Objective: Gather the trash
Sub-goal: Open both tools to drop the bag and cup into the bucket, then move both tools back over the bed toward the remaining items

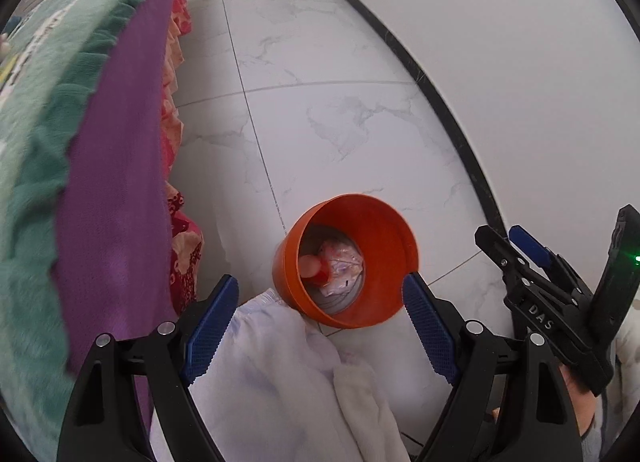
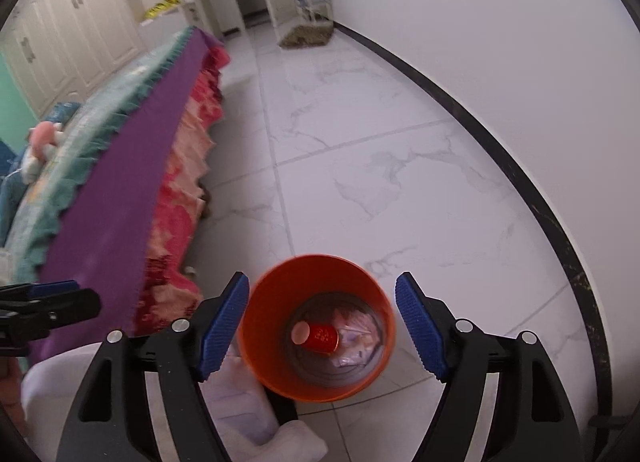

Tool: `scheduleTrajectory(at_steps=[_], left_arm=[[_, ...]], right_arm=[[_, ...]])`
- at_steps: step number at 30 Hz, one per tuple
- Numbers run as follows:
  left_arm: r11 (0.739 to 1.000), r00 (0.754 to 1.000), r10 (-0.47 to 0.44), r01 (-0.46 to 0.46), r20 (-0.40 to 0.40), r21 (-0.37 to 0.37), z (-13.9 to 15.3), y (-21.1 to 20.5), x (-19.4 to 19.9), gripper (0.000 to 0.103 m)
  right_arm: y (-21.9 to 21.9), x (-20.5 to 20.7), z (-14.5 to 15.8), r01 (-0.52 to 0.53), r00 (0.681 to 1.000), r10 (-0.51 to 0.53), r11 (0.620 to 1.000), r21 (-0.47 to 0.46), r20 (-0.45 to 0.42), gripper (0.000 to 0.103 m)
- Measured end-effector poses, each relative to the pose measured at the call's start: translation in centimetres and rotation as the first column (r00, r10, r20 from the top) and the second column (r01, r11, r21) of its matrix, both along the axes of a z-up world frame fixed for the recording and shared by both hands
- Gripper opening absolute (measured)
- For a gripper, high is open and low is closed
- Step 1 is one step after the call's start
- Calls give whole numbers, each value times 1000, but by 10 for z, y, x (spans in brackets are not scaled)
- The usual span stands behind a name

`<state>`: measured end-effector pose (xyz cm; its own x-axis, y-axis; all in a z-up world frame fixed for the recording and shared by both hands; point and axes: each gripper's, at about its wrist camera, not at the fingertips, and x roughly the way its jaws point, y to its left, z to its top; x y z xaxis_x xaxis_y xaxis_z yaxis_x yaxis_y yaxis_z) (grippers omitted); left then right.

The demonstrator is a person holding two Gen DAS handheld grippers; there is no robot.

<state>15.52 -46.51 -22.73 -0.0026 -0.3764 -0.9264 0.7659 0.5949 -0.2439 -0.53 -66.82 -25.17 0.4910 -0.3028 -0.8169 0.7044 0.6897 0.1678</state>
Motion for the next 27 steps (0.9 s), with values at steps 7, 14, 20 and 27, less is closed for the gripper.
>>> scheduleTrajectory(at_steps=[7, 14, 20, 27], left_arm=[[991, 990, 98, -87, 103, -104, 69, 74, -6, 84], [963, 935, 254, -220, 248, -156, 124, 169, -14, 84], [922, 869, 383, -339, 314, -186, 146, 246, -19, 84], [874, 803, 485, -433, 346, -219, 165, 317, -26, 84]], right_arm=[[70, 20, 75, -177, 974, 179, 984, -27, 142, 76], [161, 46, 144, -383, 883, 400, 916, -117, 246, 77], [235, 64, 178, -527, 788, 547, 836, -152, 281, 77], [307, 80, 194, -634, 703, 659, 751, -184, 267, 82]])
